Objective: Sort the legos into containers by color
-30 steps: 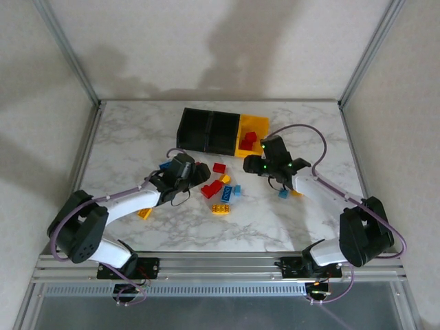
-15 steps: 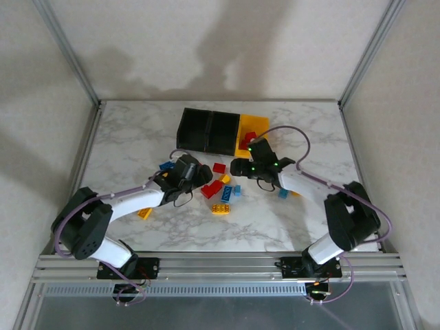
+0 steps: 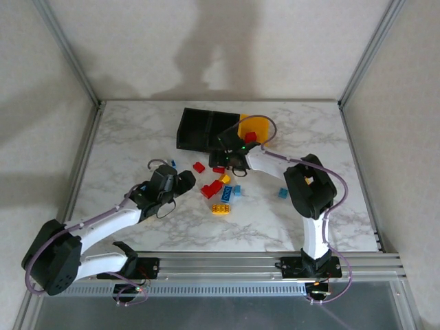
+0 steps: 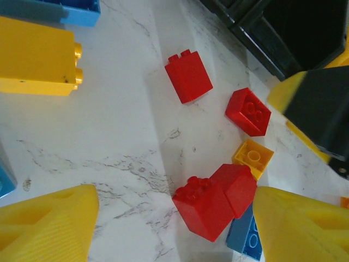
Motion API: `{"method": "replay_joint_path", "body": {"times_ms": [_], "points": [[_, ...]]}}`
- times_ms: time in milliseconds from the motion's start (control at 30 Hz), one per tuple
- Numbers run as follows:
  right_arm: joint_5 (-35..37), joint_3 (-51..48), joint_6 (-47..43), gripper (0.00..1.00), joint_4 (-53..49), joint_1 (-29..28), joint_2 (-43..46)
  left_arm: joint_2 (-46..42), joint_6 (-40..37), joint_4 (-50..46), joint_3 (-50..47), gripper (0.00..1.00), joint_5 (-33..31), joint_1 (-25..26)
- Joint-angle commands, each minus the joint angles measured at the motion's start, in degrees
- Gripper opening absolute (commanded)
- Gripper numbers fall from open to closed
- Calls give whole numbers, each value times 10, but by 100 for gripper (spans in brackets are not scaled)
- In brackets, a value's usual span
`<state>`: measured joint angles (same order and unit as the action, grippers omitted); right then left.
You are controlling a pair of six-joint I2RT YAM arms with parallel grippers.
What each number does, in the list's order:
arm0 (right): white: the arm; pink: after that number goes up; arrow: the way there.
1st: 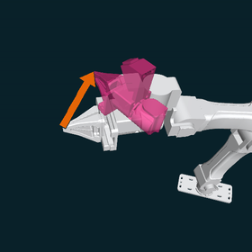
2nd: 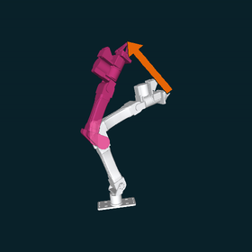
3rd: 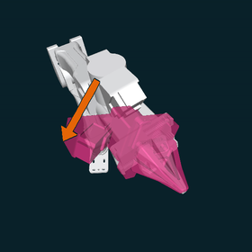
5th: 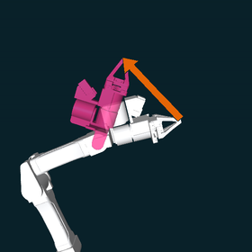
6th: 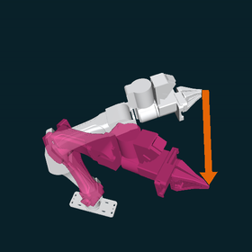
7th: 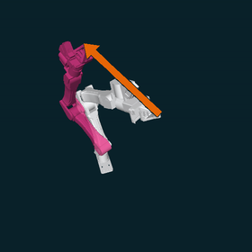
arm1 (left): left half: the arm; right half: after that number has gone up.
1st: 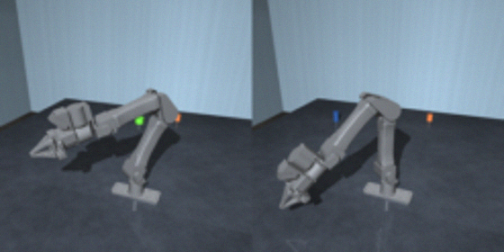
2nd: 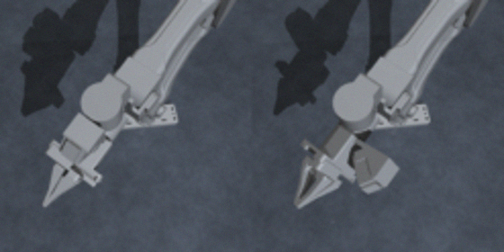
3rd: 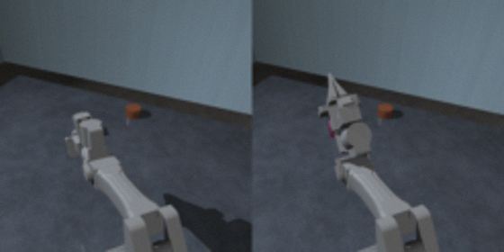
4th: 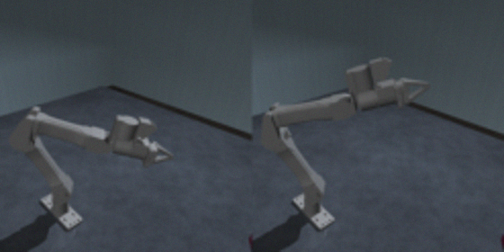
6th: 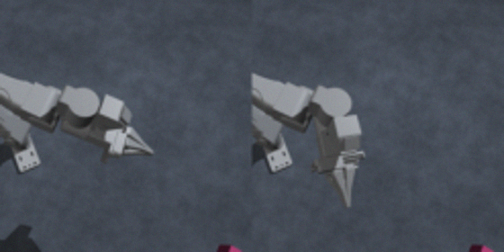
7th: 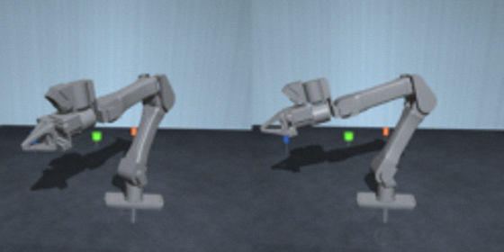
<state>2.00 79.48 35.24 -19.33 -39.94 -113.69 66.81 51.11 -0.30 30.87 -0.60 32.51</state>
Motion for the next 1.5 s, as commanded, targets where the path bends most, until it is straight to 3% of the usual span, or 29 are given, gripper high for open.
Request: {"method": "replay_joint_path", "body": {"times_ms": [0,167,633,1167,1467], "points": [[18,37,14,83,-42,-15,-28,-14,-1,-12,-9,75,5,-8],[15,69,12,80,-54,-18,-62,-10,-3,-4,-14,75,10,-12],[27,61,6,48,-63,-20,-68,2,-1,2,-11,75,10,-15],[78,32,-33,48,-89,-1,55,53,-8,40,15,75,25,6],[93,71,-60,48,-94,89,61,118,-18,61,80,75,32,40]]}}
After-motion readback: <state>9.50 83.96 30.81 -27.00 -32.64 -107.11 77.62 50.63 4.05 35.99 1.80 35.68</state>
